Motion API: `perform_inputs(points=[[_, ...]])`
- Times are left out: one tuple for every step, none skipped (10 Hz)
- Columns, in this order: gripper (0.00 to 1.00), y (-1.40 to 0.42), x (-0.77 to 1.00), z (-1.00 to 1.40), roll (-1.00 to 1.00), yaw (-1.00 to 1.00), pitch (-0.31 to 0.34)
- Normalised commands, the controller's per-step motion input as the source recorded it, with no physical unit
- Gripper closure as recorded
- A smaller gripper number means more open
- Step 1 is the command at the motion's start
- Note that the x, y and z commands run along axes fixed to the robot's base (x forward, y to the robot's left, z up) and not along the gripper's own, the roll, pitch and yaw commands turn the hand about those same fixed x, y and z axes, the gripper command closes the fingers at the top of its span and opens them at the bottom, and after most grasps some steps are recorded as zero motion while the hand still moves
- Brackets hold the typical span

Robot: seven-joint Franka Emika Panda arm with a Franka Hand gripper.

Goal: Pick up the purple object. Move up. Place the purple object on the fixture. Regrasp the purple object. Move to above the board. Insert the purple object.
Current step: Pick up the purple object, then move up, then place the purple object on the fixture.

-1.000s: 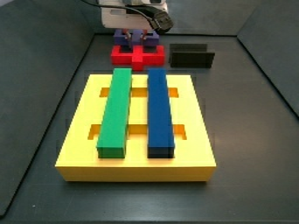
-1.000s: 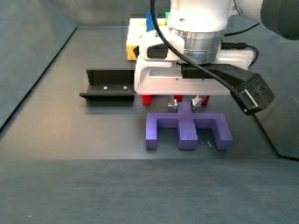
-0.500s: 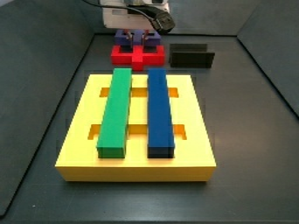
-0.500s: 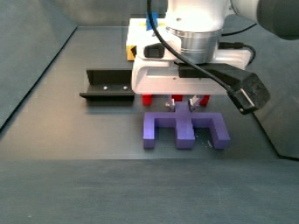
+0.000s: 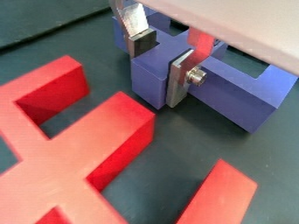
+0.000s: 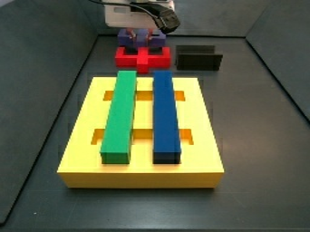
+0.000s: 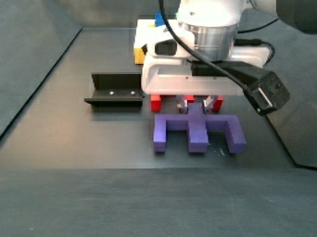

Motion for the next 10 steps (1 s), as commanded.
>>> perform_inputs(points=[[1.00, 0.00, 0.00, 0.00, 0.00, 0.00, 0.000], [1.00, 0.00, 0.00, 0.00, 0.00, 0.00, 0.000], [1.00, 0.00, 0.00, 0.00, 0.00, 0.00, 0.000], [1.00, 0.00, 0.00, 0.00, 0.00, 0.00, 0.000], [1.00, 0.00, 0.00, 0.00, 0.00, 0.00, 0.000], [1.00, 0.00, 0.00, 0.83, 0.00, 0.00, 0.000], [1.00, -0.02, -0.07, 0.77, -0.01, 0.02, 0.030], [1.00, -0.02, -0.10, 0.51, 0.01, 0.03, 0.023], [1.00, -0.01, -0.06, 0.23, 0.04, 0.01, -0.001], [1.00, 0.00, 0.00, 0.00, -0.01, 0.00, 0.000]])
